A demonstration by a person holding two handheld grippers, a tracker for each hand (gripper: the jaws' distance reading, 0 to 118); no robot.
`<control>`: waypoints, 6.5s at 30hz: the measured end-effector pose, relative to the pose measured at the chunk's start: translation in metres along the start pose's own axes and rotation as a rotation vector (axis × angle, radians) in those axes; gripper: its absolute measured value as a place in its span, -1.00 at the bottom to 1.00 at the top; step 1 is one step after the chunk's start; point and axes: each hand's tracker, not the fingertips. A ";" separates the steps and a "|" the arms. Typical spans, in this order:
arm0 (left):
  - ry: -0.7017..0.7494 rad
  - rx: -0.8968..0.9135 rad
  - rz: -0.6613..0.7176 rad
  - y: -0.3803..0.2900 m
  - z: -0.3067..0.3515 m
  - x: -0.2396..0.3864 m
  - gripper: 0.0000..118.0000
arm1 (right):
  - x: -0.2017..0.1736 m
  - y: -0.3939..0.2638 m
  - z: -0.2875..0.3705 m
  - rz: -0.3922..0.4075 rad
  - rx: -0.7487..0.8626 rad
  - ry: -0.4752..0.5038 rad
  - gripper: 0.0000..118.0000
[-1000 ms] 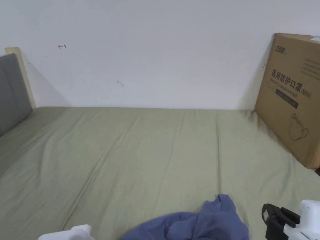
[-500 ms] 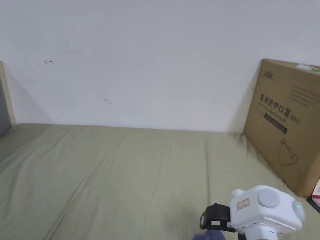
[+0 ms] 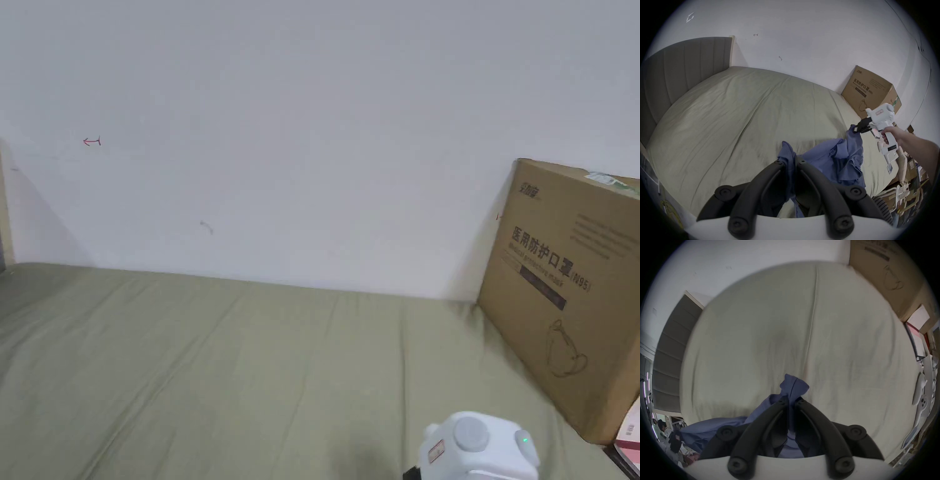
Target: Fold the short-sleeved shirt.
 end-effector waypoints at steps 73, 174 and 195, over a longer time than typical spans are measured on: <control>-0.024 0.128 -0.149 0.014 0.044 0.046 -0.85 | 0.115 -0.287 0.206 -0.184 0.601 -0.027 -0.91; -0.150 -0.036 -0.186 0.142 -0.121 0.043 -0.95 | 0.195 0.012 -0.045 -0.139 0.020 -0.233 0.40; -0.118 0.150 -0.211 0.180 0.000 0.040 -0.95 | 0.107 -0.073 0.255 0.001 0.634 0.002 -1.00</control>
